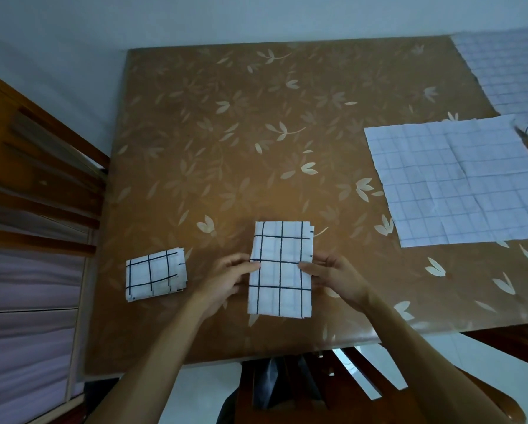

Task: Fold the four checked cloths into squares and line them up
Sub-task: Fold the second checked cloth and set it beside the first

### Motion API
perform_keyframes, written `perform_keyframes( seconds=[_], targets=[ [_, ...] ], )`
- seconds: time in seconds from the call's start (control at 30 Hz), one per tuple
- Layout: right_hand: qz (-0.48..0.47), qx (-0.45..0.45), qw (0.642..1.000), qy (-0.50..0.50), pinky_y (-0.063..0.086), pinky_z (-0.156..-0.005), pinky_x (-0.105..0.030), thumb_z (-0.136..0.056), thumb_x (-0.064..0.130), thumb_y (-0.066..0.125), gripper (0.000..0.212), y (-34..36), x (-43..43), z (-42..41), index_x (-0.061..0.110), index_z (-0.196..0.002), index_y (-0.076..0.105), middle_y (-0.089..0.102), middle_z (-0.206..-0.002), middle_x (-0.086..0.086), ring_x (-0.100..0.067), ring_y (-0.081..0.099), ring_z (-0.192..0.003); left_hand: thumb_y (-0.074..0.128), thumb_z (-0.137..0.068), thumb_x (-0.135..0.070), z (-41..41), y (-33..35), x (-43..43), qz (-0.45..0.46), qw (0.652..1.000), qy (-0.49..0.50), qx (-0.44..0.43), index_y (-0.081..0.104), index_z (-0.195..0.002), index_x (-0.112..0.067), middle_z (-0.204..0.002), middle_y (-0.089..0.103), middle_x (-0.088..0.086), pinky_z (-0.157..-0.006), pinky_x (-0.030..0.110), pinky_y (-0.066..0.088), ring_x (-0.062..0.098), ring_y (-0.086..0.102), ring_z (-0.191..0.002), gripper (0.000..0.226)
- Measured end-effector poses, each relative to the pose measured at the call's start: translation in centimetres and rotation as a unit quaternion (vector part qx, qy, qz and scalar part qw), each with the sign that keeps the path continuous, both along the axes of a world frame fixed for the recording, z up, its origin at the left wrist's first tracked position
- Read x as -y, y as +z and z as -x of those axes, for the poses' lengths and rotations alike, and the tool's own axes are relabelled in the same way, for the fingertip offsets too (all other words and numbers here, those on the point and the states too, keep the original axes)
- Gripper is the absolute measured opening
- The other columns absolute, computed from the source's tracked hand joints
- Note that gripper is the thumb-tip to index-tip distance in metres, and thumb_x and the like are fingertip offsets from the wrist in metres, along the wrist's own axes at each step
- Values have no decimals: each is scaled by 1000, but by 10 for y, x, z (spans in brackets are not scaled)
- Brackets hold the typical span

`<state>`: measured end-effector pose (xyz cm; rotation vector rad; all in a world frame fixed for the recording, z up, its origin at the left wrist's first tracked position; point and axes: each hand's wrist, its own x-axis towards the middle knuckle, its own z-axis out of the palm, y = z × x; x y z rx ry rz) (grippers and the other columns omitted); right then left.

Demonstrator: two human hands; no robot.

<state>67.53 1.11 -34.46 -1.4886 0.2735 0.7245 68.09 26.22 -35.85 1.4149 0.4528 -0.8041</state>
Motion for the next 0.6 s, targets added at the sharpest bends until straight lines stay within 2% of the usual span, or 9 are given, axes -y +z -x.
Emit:
perform_keyframes(
  seconds=[0.1, 0.23, 0.37, 0.47, 0.6],
  targets=[
    [5, 30, 1000, 3, 57, -83, -32, -97, 11, 61, 27, 6, 1, 0, 15, -123, 68, 74, -115, -3, -24, 71, -105, 66, -92, -15, -1, 6, -4, 15, 1000, -9, 5, 70, -105, -7, -107, 76, 10, -86, 41, 57, 27, 72, -103, 15],
    [0, 57, 998, -4, 56, -77, -23, -95, 4, 61, 25, 12, 2, 0, 8, -118, 71, 76, -110, -4, -19, 73, -101, 69, -90, -14, 1, 8, -6, 4, 1000, -18, 20, 70, -109, -7, -107, 76, 9, -89, 45, 57, 28, 73, -100, 20],
    [45, 103, 994, -3, 55, -71, -19, -95, -6, 56, 22, 11, 2, 1, 3, -95, 76, 78, -93, -4, -14, 74, -87, 68, -90, -9, 3, 3, -4, 4, 998, 34, 47, 72, -109, -14, -109, 75, 5, -80, 39, 59, 25, 72, -101, 21],
    [58, 105, 993, -1, 56, -67, -20, -98, -9, 48, 33, 10, 3, 2, 3, -80, 73, 77, -91, -5, -15, 73, -89, 59, -95, -4, 3, 2, -5, -4, 997, 33, 63, 77, -98, -19, -107, 75, 2, -78, 37, 59, 20, 70, -104, 24],
    [86, 135, 986, 38, 61, -69, -30, -98, -12, 42, 38, 7, 5, 2, 5, -77, 69, 74, -95, -10, -22, 72, -93, 57, -95, -1, 6, 7, -2, -4, 998, 25, 65, 77, -93, -16, -104, 76, 3, -77, 35, 59, 21, 71, -102, 25]
  ],
)
